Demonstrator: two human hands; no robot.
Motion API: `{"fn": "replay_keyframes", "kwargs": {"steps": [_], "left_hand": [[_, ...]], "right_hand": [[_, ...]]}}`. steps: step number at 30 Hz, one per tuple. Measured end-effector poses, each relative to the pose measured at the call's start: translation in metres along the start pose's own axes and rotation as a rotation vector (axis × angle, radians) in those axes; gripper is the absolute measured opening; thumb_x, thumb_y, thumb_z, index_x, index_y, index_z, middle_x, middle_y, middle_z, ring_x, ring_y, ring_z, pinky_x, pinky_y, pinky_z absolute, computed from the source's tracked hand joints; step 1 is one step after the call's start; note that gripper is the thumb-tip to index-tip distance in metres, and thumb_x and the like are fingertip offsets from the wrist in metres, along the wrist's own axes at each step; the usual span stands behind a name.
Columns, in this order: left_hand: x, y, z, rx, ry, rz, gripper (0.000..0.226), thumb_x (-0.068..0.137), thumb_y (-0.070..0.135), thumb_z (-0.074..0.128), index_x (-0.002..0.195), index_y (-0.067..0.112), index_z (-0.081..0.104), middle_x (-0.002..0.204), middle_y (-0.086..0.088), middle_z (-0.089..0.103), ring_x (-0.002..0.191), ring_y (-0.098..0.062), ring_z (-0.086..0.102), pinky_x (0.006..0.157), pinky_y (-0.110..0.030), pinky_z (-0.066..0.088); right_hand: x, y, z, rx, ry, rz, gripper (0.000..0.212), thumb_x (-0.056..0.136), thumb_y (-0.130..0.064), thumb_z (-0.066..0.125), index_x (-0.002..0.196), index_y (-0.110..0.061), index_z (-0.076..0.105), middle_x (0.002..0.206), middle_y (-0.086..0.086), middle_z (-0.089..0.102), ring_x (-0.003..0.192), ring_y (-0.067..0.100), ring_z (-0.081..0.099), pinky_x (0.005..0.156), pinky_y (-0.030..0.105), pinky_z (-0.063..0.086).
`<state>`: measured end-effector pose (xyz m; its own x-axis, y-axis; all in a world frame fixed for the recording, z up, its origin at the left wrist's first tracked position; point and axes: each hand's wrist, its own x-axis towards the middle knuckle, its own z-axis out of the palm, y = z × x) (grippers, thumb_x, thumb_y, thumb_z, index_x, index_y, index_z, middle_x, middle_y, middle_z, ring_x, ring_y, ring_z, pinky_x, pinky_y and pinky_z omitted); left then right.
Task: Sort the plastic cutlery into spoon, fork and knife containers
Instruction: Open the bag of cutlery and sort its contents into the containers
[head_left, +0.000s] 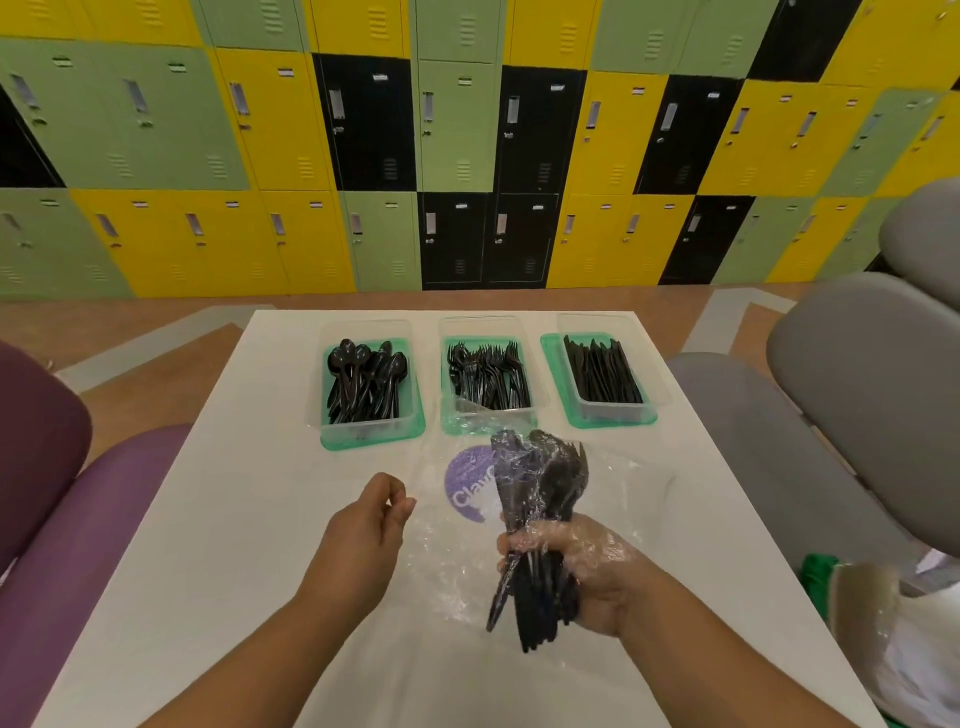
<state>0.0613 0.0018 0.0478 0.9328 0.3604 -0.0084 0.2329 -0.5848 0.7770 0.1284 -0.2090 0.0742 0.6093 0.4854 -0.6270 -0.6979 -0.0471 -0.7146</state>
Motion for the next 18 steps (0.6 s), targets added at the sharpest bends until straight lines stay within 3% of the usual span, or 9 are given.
{"fn": "replay_keyframes", "kwargs": {"steps": [3,8,12,18], "left_hand": [[0.001,-0.011,0.002,-0.036,0.01,-0.054,0.018,0.098,0.029,0.044,0.081,0.024,0.044,0.059,-0.003,0.05,0.052,-0.016,0.041,0.05,-0.029,0.036],[0.002,-0.026,0.007,-0.059,0.016,-0.131,0.018,0.098,0.029,0.044,0.082,0.021,0.045,0.061,-0.007,0.053,0.05,-0.018,0.04,0.047,-0.032,0.036],[-0.001,-0.043,0.004,-0.017,0.059,-0.174,0.018,0.098,0.029,0.042,0.083,0.02,0.043,0.064,-0.01,0.056,0.052,-0.02,0.043,0.048,-0.032,0.037],[-0.008,-0.081,-0.005,0.097,0.081,-0.288,0.019,0.098,0.028,0.044,0.081,0.02,0.043,0.057,-0.008,0.053,0.049,-0.022,0.047,0.05,-0.032,0.039]], "right_hand": [[0.001,-0.001,-0.006,-0.037,0.042,0.031,0.003,0.07,-0.001,0.072,0.069,-0.004,0.074,0.071,0.016,0.068,0.069,0.03,0.065,0.088,0.046,0.049],[0.002,-0.004,-0.015,-0.078,0.126,0.017,0.013,0.08,-0.001,0.066,0.068,-0.002,0.069,0.067,0.015,0.067,0.06,0.026,0.066,0.059,0.029,0.053],[0.001,-0.004,-0.027,-0.052,0.201,-0.036,0.007,0.078,0.005,0.064,0.082,-0.002,0.063,0.072,0.015,0.064,0.066,0.027,0.068,0.069,0.035,0.056],[-0.008,-0.018,-0.055,0.018,0.368,-0.103,0.022,0.08,0.001,0.063,0.101,0.006,0.064,0.076,0.013,0.069,0.072,0.025,0.069,0.074,0.038,0.054]]}}
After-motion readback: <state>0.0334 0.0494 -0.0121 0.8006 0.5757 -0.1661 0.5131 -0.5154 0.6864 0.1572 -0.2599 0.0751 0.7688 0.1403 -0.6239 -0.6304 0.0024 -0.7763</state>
